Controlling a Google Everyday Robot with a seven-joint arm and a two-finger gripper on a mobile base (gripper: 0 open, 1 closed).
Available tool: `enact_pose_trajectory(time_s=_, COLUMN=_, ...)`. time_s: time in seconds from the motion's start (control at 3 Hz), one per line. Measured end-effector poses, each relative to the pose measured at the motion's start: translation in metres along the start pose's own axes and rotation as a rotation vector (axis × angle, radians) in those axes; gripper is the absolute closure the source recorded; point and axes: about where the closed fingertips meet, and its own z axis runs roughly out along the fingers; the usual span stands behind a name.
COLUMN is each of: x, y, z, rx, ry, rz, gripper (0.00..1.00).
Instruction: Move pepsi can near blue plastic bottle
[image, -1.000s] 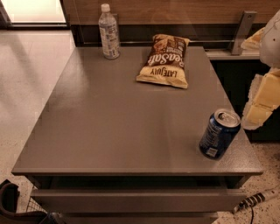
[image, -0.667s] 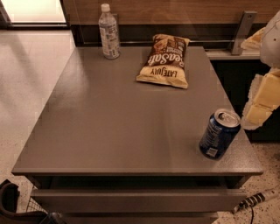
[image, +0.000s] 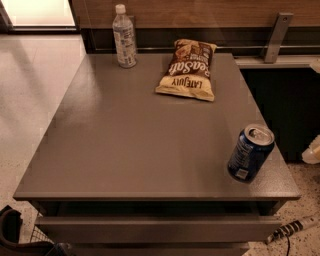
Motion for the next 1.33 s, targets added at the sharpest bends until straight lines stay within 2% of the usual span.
enact_pose_trajectory(time_s=0.33, x=0.028, y=0.008, z=0.005, rx=0.035, ry=-0.175, rz=0.017, gripper=0.0)
enact_pose_trajectory(time_s=0.67, x=0.031, y=0.023, z=0.012, rx=0.05, ry=-0.371, rz=0.074, gripper=0.0)
enact_pose_trajectory(time_s=1.0, x=0.018, y=0.032, z=0.011, rx=0.063, ry=-0.542, rz=0.17, gripper=0.0)
enact_pose_trajectory(time_s=1.33, x=0.009, y=0.031, z=0.005, rx=0.067, ry=-0.58, rz=0.185, gripper=0.0)
